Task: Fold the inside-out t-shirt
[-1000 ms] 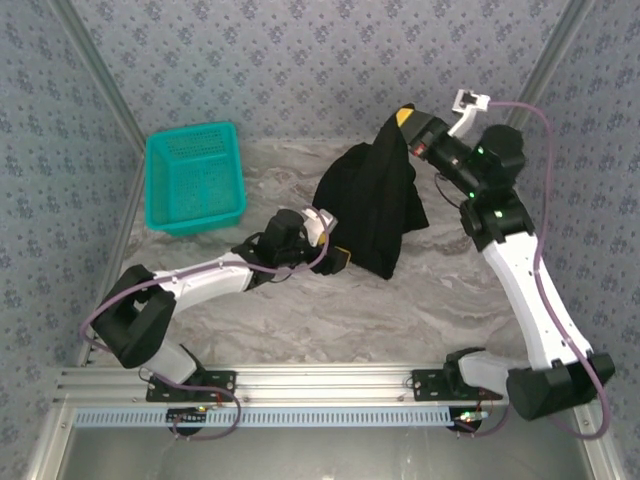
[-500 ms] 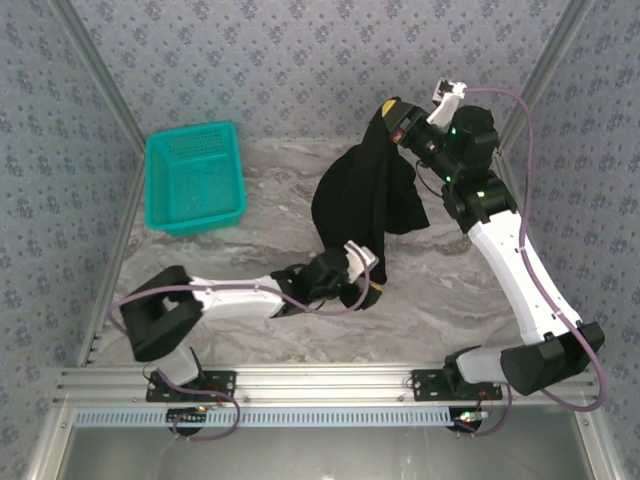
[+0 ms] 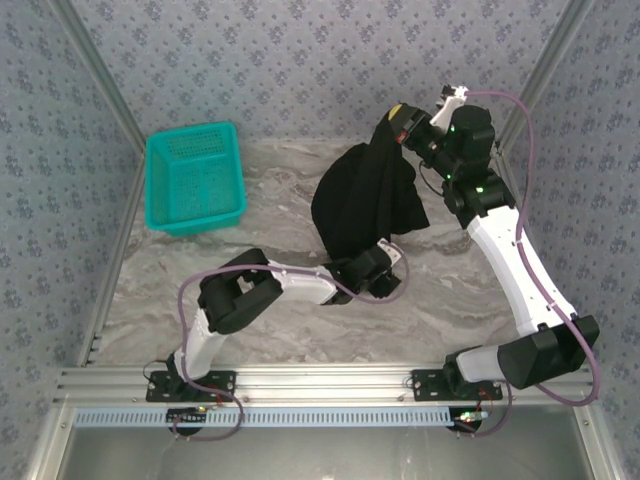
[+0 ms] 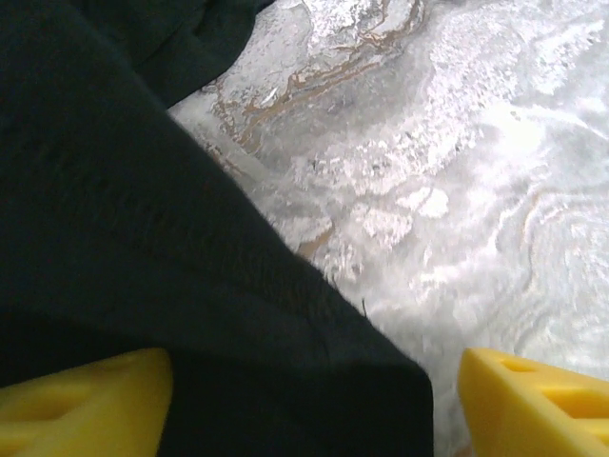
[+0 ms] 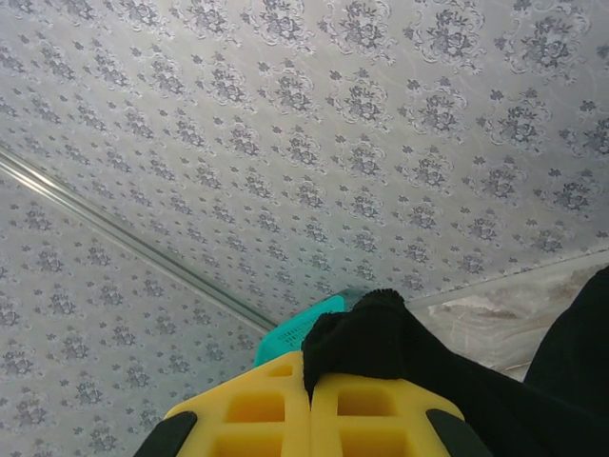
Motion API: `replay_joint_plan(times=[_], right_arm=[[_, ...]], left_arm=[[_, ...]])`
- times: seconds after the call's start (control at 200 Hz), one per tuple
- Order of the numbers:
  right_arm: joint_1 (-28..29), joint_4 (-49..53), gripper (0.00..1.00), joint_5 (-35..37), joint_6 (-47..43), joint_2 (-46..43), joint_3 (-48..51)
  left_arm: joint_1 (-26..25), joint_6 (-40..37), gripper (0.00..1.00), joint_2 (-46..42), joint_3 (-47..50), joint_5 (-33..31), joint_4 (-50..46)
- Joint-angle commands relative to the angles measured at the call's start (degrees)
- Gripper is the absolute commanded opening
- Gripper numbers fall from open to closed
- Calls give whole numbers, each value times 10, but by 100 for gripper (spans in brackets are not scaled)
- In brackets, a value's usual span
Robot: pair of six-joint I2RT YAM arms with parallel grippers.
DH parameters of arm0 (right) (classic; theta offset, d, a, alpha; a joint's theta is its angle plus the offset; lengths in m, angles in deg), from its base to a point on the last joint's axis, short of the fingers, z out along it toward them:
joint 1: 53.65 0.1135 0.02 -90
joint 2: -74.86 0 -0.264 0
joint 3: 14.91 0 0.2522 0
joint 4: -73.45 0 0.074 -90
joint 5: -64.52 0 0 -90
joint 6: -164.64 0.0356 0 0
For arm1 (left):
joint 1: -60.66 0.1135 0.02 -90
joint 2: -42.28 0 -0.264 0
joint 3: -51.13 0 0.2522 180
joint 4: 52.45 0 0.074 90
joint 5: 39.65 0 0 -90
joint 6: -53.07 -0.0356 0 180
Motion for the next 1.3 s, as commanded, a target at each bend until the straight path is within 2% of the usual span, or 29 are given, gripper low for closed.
replay_joint_plan(times=[0.0,0.07,0.165,0.27,0.305,0.37,0.48,0.555,0.635,0.779,0.869,1.049,1.154,1.219,1.294], right_arm=[[-11,-19,0,-1,0,-6,7],[-19,-15,0,-3,-2,-6,6],[-30,-13,0,-6,-3,-7,6],[-41,-12,0,-4,-12,-8,4],[-43,-9,0,-3,-20,-7,-2],[-47,7,0,-3,-46,-6,-23],[-46,54,0,3,-120,-10,-83],[-43,92,0,3,-173,-21,-133],[-31,136,0,33,-233,-45,-179],[6,191,0,97,-302,-97,-234],[28,222,0,112,-324,-124,-268],[43,244,0,113,-321,-179,-315],[42,261,0,138,-328,-182,-333],[42,273,0,169,-339,-171,-332],[42,268,0,195,-356,-152,-318]], left_arm=[[0,3,68,22,-17,-13,-36],[0,12,61,22,-4,-15,-48],[0,27,47,12,33,-21,-46],[9,34,22,-25,83,-20,-31],[17,31,12,-51,96,-14,-29],[35,18,0,-116,114,-10,-35],[79,-24,0,-260,120,-23,-65],[110,-50,0,-374,120,-60,-75],[143,-66,0,-487,108,-85,-82],[169,-130,0,-613,33,-126,-126],[168,-159,0,-647,-28,-127,-162],[154,-175,0,-675,-146,-72,-223],[160,-206,0,-640,-218,-102,-275],[194,-200,0,-606,-249,-109,-304],[257,-168,0,-560,-281,-70,-338]])
